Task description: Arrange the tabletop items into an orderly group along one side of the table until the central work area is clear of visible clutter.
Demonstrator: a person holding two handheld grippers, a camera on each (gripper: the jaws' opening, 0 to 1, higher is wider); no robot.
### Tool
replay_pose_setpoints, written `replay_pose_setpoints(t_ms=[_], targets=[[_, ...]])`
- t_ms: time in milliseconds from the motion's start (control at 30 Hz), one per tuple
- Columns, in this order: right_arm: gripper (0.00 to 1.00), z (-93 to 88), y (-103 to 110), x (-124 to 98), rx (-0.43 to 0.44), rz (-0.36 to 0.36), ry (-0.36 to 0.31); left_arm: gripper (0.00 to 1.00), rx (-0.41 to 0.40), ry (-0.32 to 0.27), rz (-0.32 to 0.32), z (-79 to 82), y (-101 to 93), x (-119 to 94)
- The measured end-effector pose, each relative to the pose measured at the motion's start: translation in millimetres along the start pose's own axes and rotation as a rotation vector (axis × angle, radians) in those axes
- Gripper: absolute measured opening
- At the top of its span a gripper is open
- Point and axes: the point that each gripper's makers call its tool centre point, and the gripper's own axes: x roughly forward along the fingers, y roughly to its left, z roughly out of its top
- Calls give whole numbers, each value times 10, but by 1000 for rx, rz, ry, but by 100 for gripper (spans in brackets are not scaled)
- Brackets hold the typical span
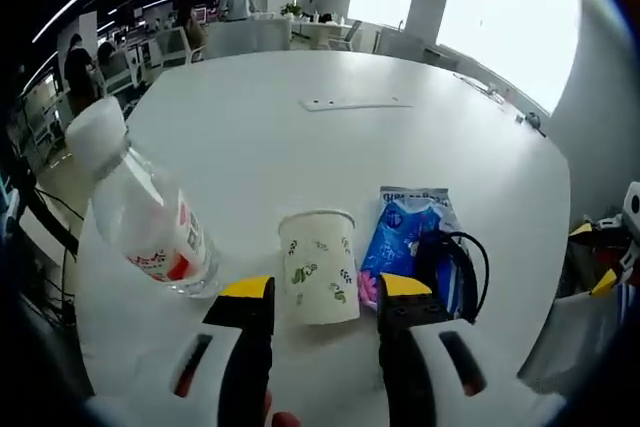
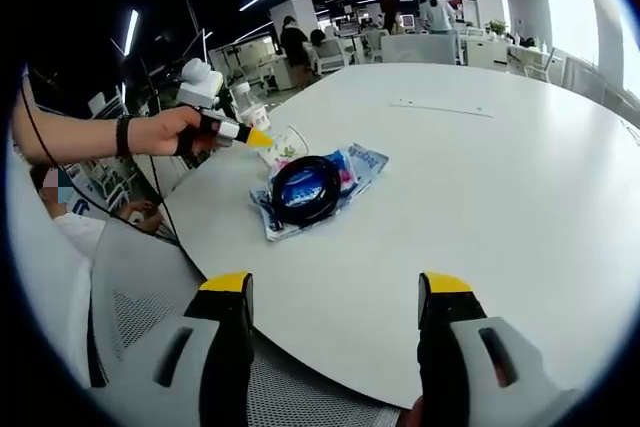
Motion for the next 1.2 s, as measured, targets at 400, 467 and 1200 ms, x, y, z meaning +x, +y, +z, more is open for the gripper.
replay_pose_setpoints(t_ms=[400,467,1200], targets=[[66,-27,-26,38,10,2,14,41,-19,45,1,-5,14,120],[66,-29,-26,46,12,4,16,41,-21,51,0,-6,13,138],[66,22,-54,81,2,11,24,37,-31,122,-17,-144,32,268]])
